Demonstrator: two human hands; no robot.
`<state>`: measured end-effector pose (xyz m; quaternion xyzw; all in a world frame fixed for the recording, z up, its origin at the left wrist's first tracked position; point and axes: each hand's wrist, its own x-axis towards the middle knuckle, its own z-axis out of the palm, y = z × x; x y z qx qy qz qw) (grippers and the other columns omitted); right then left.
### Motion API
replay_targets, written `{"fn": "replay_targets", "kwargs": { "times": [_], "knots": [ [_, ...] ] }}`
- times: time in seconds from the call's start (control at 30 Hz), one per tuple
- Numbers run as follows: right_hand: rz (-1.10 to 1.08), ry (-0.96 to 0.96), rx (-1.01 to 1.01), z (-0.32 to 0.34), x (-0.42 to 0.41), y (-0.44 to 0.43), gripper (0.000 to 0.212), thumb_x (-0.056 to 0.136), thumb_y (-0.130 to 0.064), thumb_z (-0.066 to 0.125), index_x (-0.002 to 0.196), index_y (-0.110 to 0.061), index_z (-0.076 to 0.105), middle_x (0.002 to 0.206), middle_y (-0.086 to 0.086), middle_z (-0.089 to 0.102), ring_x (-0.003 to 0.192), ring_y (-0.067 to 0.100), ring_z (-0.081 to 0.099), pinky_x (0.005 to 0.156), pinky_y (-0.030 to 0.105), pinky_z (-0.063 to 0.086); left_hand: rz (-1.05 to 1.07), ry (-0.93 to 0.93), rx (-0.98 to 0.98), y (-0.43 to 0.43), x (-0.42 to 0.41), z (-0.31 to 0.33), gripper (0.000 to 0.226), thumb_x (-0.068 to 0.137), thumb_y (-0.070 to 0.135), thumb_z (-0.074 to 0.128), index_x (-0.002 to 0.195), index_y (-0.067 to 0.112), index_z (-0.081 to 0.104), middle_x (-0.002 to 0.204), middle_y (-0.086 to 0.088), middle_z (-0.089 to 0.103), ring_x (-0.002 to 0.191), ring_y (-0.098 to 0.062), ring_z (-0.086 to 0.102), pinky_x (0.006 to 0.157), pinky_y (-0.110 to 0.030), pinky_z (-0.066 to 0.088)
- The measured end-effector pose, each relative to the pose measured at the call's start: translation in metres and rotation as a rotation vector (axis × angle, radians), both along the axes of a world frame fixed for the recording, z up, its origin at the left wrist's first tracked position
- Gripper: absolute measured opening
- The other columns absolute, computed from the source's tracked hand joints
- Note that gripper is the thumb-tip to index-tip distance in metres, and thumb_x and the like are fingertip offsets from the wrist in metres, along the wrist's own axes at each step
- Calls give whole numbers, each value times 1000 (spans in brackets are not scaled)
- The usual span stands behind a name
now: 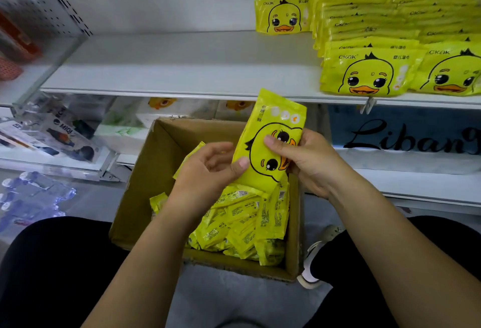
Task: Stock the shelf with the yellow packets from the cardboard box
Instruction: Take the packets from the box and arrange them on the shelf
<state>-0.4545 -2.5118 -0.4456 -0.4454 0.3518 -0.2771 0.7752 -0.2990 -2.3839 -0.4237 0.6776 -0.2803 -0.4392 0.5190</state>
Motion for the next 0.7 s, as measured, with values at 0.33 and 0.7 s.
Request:
{"fn": "replay_targets", "kwargs": {
  "times": [0.33, 0.7],
  "knots": [
    [-244, 40, -117, 9, 5, -30, 51, 75, -6, 83, 120, -9, 59, 104, 4, 77, 95, 21, 75, 75, 34, 61, -75, -256, -30, -51, 18, 16, 19, 86, 10, 80, 101, 15, 70, 95, -1, 80, 88, -15, 76, 71, -24, 60],
    [-342, 410, -468, 14, 34, -101, 70, 83, -33, 80, 140, -17, 42, 125, -1, 62, 116, 11, 60, 100, 31, 49, -176, -791, 27, -188, 74, 52, 24, 82, 22, 86, 102, 13, 74, 91, -5, 77, 84, -26, 73, 74, -35, 56]
  ]
}}
